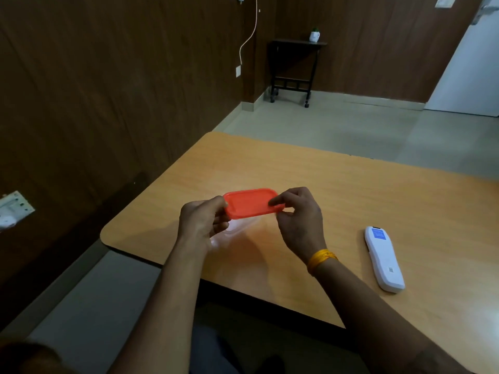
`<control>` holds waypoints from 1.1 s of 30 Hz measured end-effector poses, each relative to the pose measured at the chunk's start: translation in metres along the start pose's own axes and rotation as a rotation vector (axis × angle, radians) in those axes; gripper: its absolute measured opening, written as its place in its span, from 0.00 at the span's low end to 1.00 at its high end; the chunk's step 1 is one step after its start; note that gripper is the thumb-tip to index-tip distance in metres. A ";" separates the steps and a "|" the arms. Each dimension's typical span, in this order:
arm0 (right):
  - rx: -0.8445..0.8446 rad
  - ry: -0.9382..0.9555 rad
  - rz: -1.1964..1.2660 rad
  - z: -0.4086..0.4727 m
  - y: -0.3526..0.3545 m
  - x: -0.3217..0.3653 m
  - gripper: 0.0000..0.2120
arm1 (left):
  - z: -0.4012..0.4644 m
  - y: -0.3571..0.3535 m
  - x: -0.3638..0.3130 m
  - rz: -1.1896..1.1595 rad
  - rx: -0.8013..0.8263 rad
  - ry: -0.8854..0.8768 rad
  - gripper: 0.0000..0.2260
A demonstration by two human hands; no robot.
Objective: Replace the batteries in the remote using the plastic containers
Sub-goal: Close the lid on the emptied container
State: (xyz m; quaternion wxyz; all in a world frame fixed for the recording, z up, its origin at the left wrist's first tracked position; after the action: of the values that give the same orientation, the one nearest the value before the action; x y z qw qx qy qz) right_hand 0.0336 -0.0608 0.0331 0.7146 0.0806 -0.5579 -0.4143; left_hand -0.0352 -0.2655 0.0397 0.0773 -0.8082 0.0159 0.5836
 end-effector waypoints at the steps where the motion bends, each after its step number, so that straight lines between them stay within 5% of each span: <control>1: 0.012 -0.089 0.098 0.005 -0.005 -0.001 0.16 | 0.002 0.004 0.002 0.003 -0.003 0.001 0.02; 5: 0.007 -0.348 0.517 0.021 -0.022 -0.003 0.09 | 0.009 0.015 0.007 0.065 -0.048 -0.037 0.05; 10: 0.096 -0.399 0.276 0.045 -0.039 -0.017 0.15 | 0.014 0.023 0.008 0.276 -0.162 -0.146 0.09; 16: 0.194 -0.387 0.037 0.063 -0.051 -0.021 0.05 | 0.025 0.027 0.015 0.554 -0.231 -0.148 0.14; 29: 0.254 -0.374 -0.018 0.063 -0.061 -0.026 0.08 | 0.038 0.024 0.026 0.544 -0.188 -0.078 0.07; 33: 0.250 -0.369 -0.033 0.057 -0.060 -0.025 0.10 | 0.041 0.022 0.026 0.611 -0.156 -0.091 0.12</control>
State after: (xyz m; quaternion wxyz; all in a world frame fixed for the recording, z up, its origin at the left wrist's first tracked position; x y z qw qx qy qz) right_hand -0.0465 -0.0628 0.0011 0.5779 0.1002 -0.7249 -0.3613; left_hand -0.0684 -0.2797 0.0001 -0.1631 -0.7424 0.2098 0.6150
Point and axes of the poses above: each hand's wrist, its own z-axis towards the middle knuckle, its own y-axis out of the back of the hand, x = y × z, the point moved 4 cm from there along z, towards the middle knuckle, and after that the axes turned 9 degrees about x, right-handed, at the moved point
